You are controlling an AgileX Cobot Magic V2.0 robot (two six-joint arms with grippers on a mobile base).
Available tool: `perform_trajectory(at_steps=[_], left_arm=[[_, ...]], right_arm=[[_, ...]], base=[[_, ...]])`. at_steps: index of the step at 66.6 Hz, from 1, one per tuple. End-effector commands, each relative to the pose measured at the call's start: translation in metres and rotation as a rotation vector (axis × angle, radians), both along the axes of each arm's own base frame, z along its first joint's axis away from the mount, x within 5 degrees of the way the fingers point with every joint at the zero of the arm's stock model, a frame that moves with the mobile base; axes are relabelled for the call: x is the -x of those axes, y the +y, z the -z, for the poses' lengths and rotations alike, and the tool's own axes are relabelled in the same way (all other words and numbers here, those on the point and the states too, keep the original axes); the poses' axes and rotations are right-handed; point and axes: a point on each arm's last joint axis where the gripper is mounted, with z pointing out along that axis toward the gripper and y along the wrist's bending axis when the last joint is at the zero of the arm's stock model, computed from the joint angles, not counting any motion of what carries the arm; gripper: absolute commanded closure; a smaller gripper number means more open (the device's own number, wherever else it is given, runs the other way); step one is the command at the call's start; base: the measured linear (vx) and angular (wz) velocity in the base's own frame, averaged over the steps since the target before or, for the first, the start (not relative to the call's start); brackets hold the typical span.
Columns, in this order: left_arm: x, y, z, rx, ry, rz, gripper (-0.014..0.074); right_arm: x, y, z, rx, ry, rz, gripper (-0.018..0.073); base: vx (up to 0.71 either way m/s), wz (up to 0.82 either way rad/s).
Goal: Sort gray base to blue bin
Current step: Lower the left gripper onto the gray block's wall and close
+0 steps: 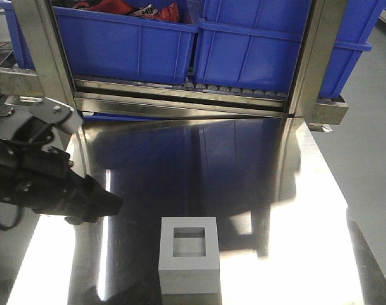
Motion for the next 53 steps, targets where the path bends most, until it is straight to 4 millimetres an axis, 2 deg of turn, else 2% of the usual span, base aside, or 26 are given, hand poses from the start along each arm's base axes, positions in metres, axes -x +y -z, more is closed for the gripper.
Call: perform_trajectory(at_steps=[1,25,39,53], left_arm=[[-0.006,-0.012,-0.010,0.058,0.007,-0.052,0.0184],[-0.027,-0.049,0.008,-0.041,0.065,-0.139,0.0184],[-0.029,-0.073,0.016,-0.072,0.124,-0.167,0.0184],[-0.028,-0.089,0.032,-0.101,0.196,-0.244,0.0184]], right_arm=[[-0.002,0.000,-0.001,0.014,-0.052,-0.006,0.0568],[-0.002,0.000,-0.001,0.014,-0.052,-0.006,0.0568],[-0.002,0.000,-0.001,0.014,-0.052,-0.006,0.0568],[-0.002,0.000,-0.001,0.014,-0.052,-0.006,0.0568]], base=[[0.00,0.00],[0.00,0.00],[0.00,0.00],[0.00,0.00]])
